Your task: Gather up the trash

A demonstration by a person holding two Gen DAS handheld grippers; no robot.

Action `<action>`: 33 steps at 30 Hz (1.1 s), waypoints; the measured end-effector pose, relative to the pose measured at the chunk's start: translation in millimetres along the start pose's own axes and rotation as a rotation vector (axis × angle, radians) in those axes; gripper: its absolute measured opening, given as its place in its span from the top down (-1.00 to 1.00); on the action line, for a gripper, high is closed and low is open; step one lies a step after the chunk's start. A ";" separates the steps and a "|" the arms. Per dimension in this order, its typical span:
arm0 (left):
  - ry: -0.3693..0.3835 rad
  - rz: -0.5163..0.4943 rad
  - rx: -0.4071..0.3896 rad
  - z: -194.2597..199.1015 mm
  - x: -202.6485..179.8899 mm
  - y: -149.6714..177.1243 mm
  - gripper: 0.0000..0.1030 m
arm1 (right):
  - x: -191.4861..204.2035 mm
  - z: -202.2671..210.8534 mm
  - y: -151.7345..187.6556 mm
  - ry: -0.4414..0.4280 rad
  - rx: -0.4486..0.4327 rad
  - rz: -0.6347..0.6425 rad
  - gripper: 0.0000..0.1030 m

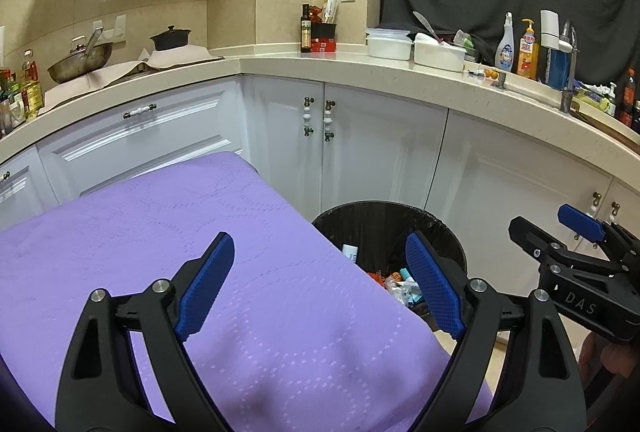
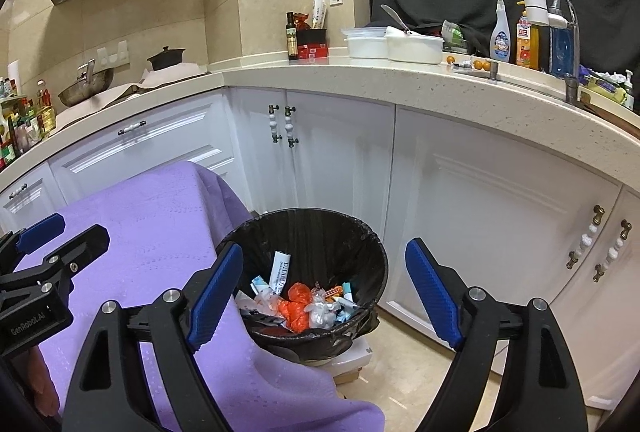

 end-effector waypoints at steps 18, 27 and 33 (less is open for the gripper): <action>-0.003 0.007 0.007 -4.0 4.0 3.0 -0.66 | -2.5 -0.8 2.7 0.002 0.004 -0.004 -0.60; -0.003 0.006 0.007 -4.5 4.5 3.5 -0.66 | -2.4 -0.8 2.4 0.001 0.004 -0.004 -0.60; -0.001 0.007 0.008 -4.9 4.3 3.5 -0.66 | -3.1 -3.6 4.3 -0.001 0.007 -0.004 -0.60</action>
Point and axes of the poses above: each gripper's, at about its wrist camera, not at the fingertips, and z roughly against the way its jaws point, x to its left, y to its underside, the point moved 7 cm from there along -z, roughly the way its jaws point, and after that the axes turned 13 degrees about x, right-handed, at the moved point
